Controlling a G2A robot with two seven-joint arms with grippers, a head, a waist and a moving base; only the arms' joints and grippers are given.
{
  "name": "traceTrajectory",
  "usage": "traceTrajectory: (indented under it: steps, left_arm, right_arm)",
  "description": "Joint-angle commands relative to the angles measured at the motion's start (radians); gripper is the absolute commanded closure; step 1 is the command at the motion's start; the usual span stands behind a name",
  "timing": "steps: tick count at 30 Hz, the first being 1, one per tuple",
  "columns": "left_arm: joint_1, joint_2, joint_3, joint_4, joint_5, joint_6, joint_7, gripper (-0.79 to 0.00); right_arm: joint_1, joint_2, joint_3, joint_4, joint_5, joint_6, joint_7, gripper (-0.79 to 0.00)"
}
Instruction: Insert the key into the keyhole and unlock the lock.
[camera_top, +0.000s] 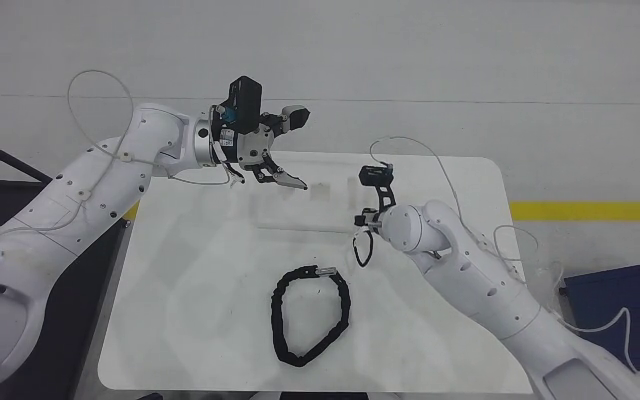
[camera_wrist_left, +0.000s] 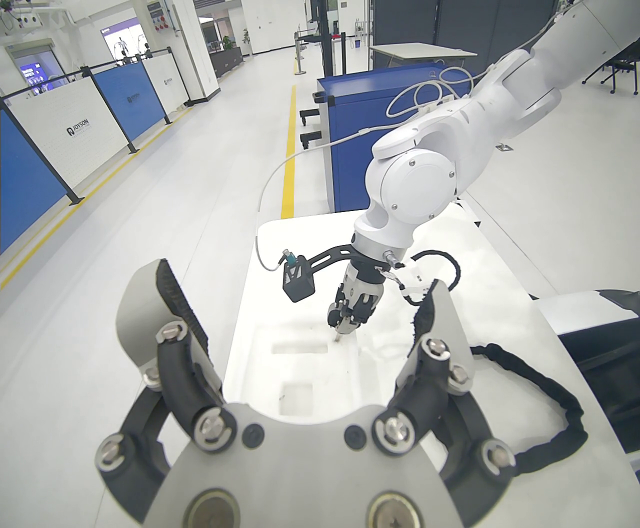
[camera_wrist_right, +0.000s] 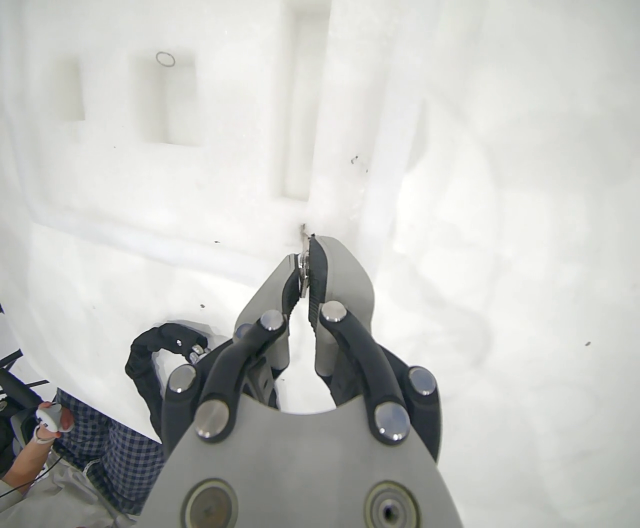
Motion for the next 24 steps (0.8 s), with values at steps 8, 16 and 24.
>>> traceTrajectory:
  steps: [8,16,24]
  left_arm:
    - [0.0,0.0,0.0,0.0,0.0,0.0,0.0,-0.785]
    - [0.0,0.0,0.0,0.0,0.0,0.0,0.0,-0.785]
    - [0.0,0.0,0.0,0.0,0.0,0.0,0.0,-0.785]
  right_arm:
    - [0.021,-0.011,-0.004,0.003,-0.053,0.01,0.042,0.0]
    - [0.045,-0.014,-0.003,-0.017,-0.13,0.021,0.113,0.0]
    - [0.014,-0.007,0.054,-0.062,-0.111,0.004,0.142,0.0]
